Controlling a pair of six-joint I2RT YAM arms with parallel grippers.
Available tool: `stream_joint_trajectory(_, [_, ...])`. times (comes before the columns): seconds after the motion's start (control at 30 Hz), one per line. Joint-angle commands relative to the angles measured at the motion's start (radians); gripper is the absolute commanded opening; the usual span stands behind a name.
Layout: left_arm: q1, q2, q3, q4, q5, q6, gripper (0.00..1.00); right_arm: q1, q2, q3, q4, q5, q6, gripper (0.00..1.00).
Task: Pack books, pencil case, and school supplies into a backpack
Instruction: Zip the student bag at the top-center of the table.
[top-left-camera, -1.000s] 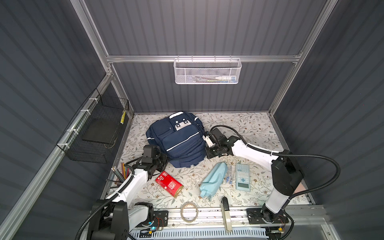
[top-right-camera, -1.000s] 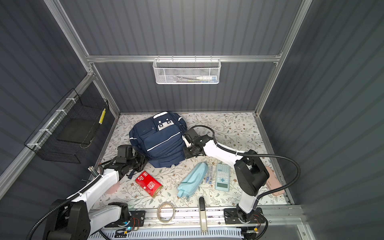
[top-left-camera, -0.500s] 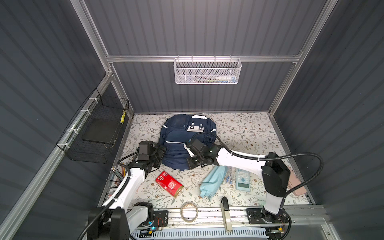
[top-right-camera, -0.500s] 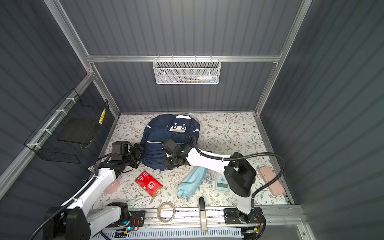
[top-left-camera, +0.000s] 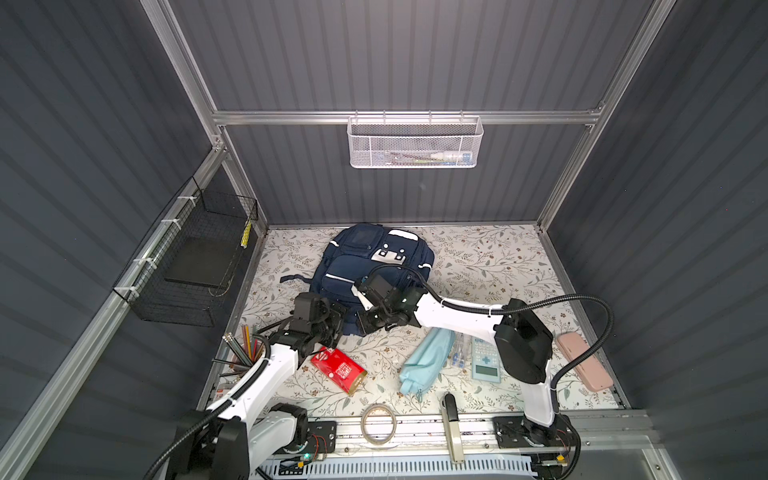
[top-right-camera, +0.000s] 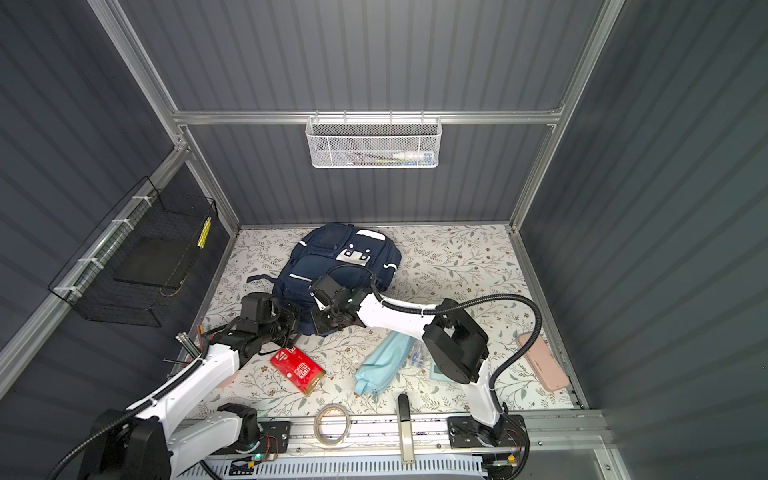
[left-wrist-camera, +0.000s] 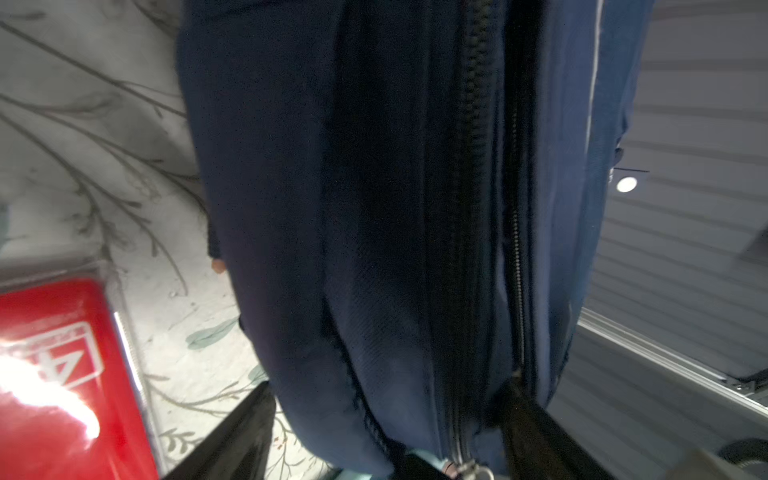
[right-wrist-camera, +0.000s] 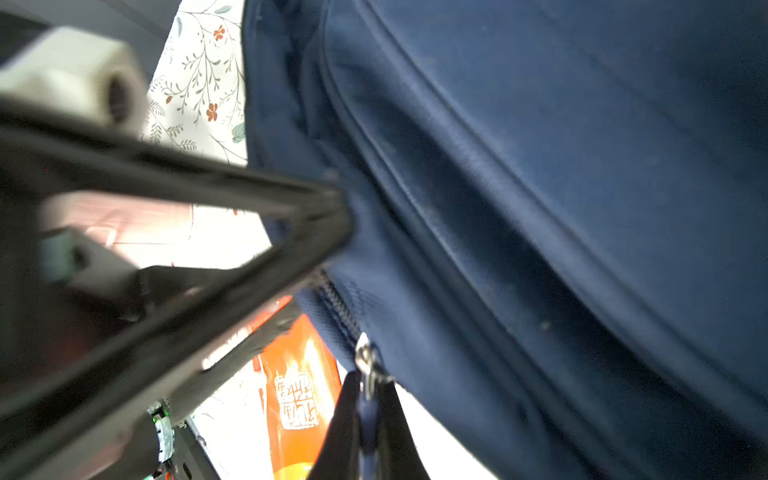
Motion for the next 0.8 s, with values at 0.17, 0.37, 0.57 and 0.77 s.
stream_joint_trajectory(0.17, [-0.006, 0.076, 0.041, 0.091, -0.014, 0.006, 0.13, 0.034, -0.068, -0.064, 0.04, 0.019, -0.007, 0.0])
stream_joint_trajectory(0.37, [0.001, 0.018, 0.065, 0.012, -0.056, 0.053, 0.0, -0.039, -0.164, -0.182, 0.013, 0.06, 0.03, 0.0])
stream_joint_trajectory(0.57, [0.035, -0.005, 0.087, 0.003, -0.028, 0.066, 0.0, -0.128, -0.298, -0.337, -0.004, 0.1, 0.031, 0.0])
stream_joint_trajectory(0.77, [0.039, -0.034, 0.122, -0.034, -0.034, 0.079, 0.0, -0.246, -0.353, -0.46, 0.02, 0.096, 0.011, 0.0])
